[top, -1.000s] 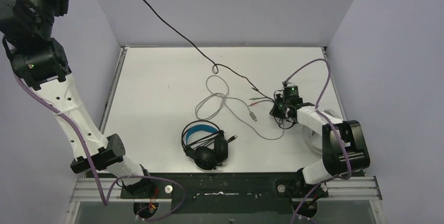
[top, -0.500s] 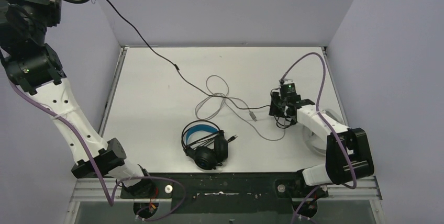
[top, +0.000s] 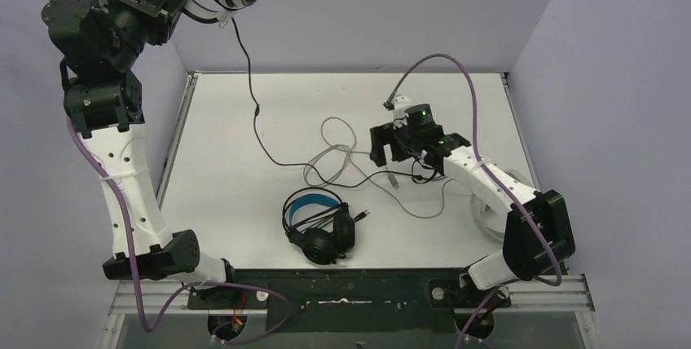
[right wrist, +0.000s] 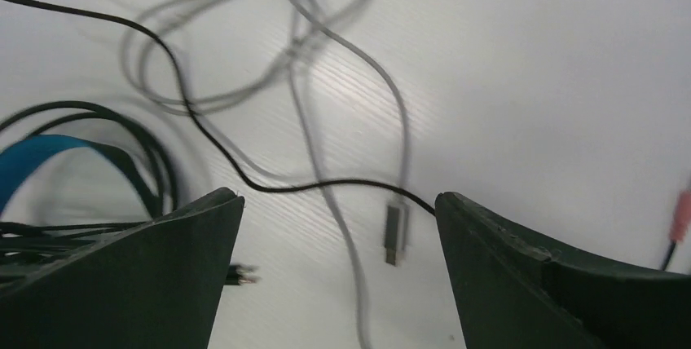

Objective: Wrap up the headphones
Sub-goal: Wrap the headphones cable around the headphones.

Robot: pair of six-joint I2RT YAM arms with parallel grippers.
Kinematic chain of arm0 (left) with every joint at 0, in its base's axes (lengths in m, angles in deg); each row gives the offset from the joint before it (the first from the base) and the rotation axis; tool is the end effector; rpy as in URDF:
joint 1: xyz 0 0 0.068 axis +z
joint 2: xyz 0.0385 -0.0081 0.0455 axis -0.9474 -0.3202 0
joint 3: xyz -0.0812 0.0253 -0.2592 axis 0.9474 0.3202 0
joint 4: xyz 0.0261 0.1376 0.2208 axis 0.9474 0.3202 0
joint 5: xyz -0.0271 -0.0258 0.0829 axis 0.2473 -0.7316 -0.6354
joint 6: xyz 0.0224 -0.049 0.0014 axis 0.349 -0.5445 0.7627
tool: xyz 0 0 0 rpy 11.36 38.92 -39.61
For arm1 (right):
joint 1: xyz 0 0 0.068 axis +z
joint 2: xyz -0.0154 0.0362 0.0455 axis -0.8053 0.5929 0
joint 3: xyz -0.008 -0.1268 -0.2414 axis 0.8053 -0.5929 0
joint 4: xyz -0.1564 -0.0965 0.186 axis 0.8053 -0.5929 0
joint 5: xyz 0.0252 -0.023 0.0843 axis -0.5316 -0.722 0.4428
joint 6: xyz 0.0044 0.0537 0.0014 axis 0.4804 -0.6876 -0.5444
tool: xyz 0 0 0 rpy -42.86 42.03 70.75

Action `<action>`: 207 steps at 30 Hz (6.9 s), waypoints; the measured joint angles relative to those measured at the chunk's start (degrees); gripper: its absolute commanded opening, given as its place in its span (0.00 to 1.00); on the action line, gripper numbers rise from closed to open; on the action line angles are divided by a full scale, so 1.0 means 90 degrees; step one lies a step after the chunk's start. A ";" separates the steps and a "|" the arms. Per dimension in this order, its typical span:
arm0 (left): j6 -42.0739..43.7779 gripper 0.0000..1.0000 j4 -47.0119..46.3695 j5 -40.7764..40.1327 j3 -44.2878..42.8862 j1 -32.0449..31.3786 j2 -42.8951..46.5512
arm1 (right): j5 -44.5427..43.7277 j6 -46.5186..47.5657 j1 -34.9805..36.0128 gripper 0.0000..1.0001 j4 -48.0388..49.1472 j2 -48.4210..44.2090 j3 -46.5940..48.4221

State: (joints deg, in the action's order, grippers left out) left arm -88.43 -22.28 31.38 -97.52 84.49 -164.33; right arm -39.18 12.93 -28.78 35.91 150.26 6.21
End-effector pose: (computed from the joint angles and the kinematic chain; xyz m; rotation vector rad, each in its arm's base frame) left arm 0.2556 0.0458 0.5869 -0.6861 1.3963 -0.9958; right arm 0.2849 0.1411 0.2496 -0.4630 2.3429 0.5540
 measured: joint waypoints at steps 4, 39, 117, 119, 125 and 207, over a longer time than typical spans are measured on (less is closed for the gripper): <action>0.0092 0.00 0.0002 -0.0015 0.0219 -0.0301 0.0228 | 0.0563 0.0097 0.0597 0.97 0.0447 0.0175 0.0855; 0.1503 0.00 0.0661 -0.1183 0.0600 -0.2494 0.0663 | 0.1263 -0.2178 0.1790 0.00 0.6351 0.2676 0.1110; 0.6042 0.00 0.1052 -0.3832 0.4658 -0.5455 0.2171 | -0.0804 0.3021 0.1690 0.10 -0.1727 -0.0165 0.3874; 0.5950 0.00 0.1103 -0.3701 0.4583 -0.5445 0.2174 | -0.0481 0.2960 0.1477 0.10 -0.1528 -0.0260 0.3466; 0.5537 0.00 0.1273 -0.3553 0.4388 -0.5408 0.2195 | 0.0648 0.2431 0.0942 0.18 -0.0860 -0.0410 0.2518; 0.3674 0.00 0.1447 -0.1766 0.4153 -0.3526 0.1855 | 0.4063 -0.0899 -0.0182 0.67 0.0639 -0.2191 0.0937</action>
State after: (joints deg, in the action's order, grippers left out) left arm -55.36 -9.25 15.49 -60.14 52.76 -147.63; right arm -2.61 4.85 -30.41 41.66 130.55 14.64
